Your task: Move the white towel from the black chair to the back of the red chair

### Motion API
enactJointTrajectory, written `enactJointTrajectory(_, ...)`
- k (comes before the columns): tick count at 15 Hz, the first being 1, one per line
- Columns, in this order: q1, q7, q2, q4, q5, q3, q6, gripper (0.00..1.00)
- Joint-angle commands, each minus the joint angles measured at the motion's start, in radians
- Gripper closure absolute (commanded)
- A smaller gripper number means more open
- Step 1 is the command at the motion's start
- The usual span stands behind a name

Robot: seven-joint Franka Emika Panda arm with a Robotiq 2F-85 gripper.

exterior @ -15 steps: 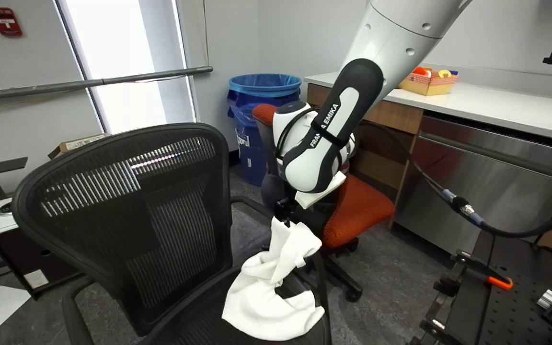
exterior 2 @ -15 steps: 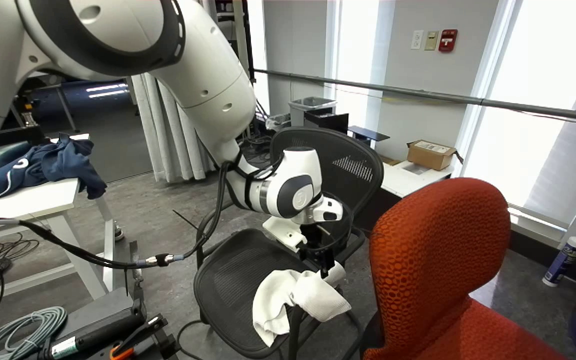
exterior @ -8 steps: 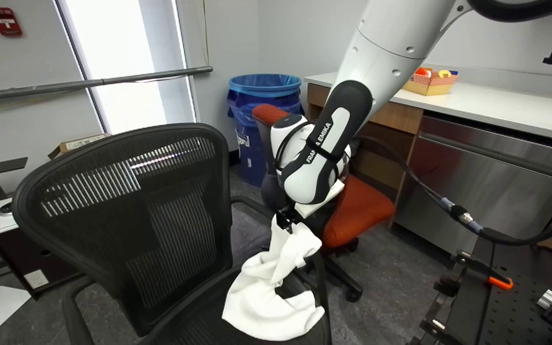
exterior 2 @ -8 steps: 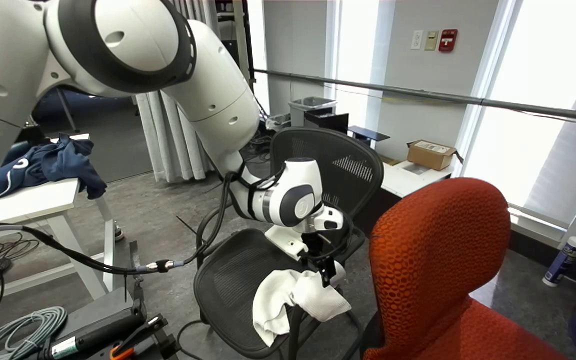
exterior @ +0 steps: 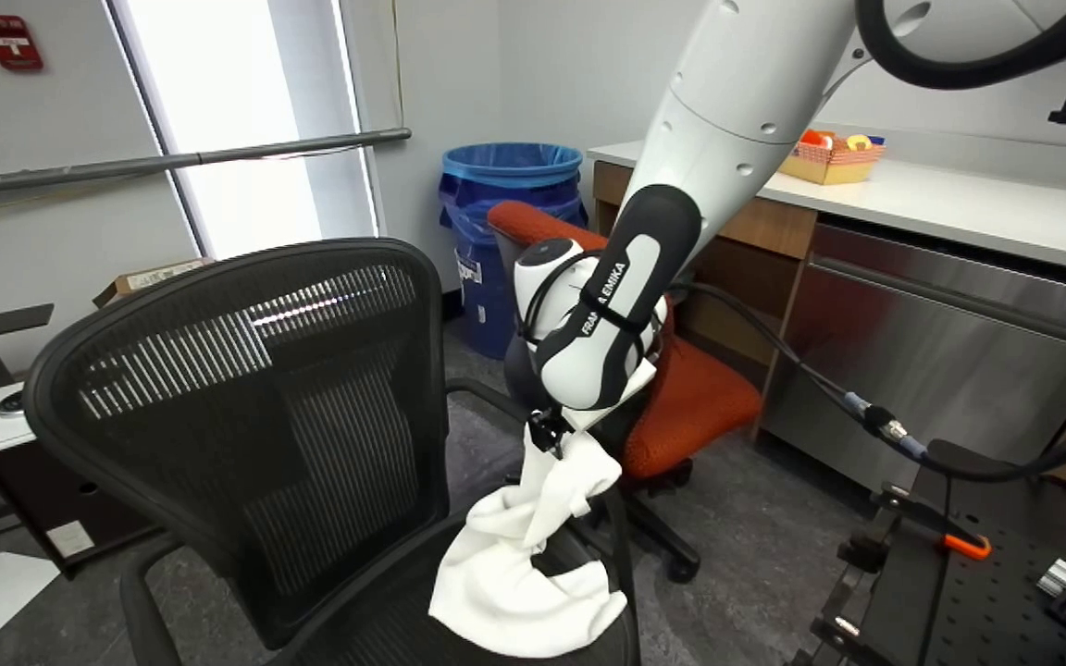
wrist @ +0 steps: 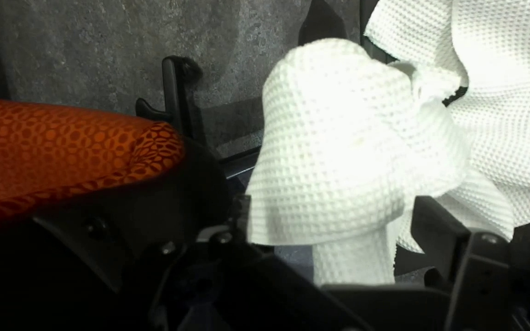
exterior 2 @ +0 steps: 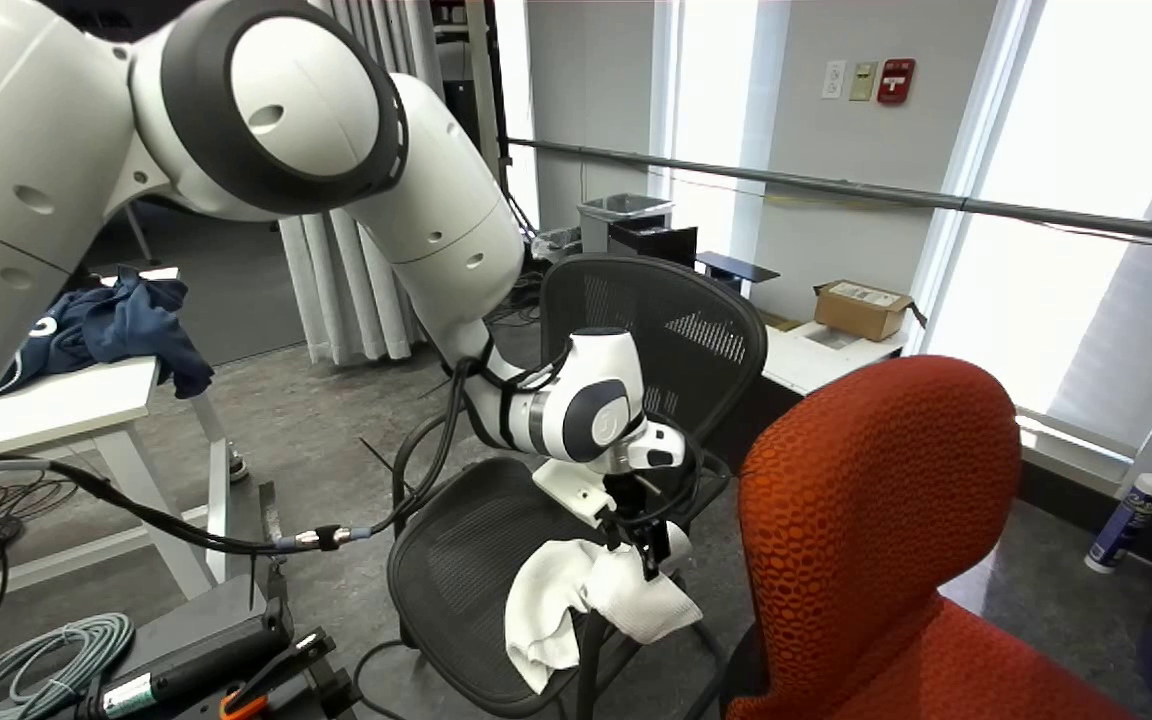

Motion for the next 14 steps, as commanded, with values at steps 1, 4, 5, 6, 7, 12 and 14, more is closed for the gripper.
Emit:
enactJointTrajectory(1, 0.019, 0.03, 0.034, 0.043, 0.002, -0.018, 0.016, 0.44)
enactJointTrajectory(4, 0.017, 0.031, 0.032, 0.047, 0.003, -0.021, 0.015, 0.7)
enactJointTrajectory(5, 0.015, 0.03, 0.031, 0.046, 0.005, -0.018, 0.017, 0.79)
enactJointTrajectory(6, 0.016, 0.03, 0.03, 0.047, 0.007, -0.016, 0.015, 0.86)
enactJointTrajectory(7, 0.018, 0.031, 0.029, 0.047, 0.008, -0.016, 0.014, 0.93)
enactJointTrajectory(12, 0.008, 0.026, 0.006, 0.046, 0.018, -0.006, 0.007, 1.0)
enactJointTrajectory(14, -0.001, 0.02, -0.001, 0.049, 0.026, -0.001, 0.01, 1.0)
